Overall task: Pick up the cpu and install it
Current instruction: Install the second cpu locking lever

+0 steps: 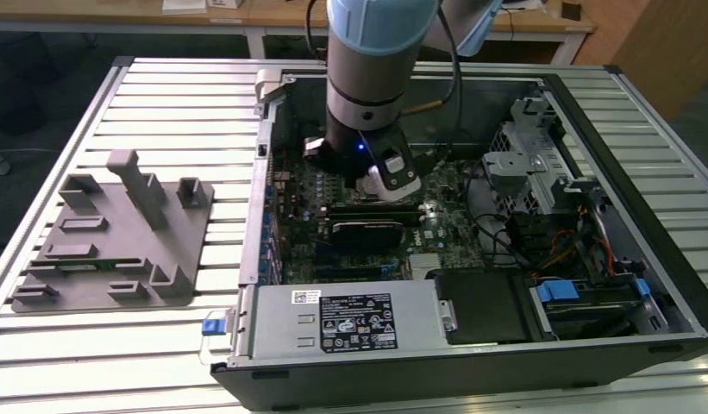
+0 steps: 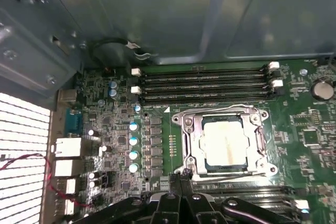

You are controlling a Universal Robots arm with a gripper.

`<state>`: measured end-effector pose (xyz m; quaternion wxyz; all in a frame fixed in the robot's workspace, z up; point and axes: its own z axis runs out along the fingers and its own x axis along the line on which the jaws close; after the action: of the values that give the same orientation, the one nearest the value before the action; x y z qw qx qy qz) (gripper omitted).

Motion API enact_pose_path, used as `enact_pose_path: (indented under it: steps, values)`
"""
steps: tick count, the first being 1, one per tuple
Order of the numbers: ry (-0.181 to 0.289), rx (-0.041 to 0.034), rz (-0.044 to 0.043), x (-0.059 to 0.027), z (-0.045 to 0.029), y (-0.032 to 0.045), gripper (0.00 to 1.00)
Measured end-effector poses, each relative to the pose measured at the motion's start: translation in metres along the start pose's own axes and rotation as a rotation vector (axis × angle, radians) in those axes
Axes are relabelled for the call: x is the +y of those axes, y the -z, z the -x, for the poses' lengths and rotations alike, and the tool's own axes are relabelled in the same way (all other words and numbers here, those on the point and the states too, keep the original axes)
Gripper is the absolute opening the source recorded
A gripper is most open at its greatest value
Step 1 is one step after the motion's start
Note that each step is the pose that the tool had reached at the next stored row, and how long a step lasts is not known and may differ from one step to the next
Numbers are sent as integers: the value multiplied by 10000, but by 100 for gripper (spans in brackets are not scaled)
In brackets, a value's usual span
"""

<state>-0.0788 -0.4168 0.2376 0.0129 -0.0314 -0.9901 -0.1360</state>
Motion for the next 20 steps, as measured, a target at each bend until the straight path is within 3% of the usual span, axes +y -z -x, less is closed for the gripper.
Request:
enact_pose_path:
  steps: [2, 6, 7, 15, 20]
  values:
    - [-4, -10, -118, 10, -1, 33, 11]
    - [-38, -45, -584, 19, -2, 54, 11]
    - [-52, -53, -651, 21, -2, 54, 11]
    - [-200, -117, -1063, 65, 57, 43, 11]
    - [-210, -124, -1134, 156, 78, 16, 11]
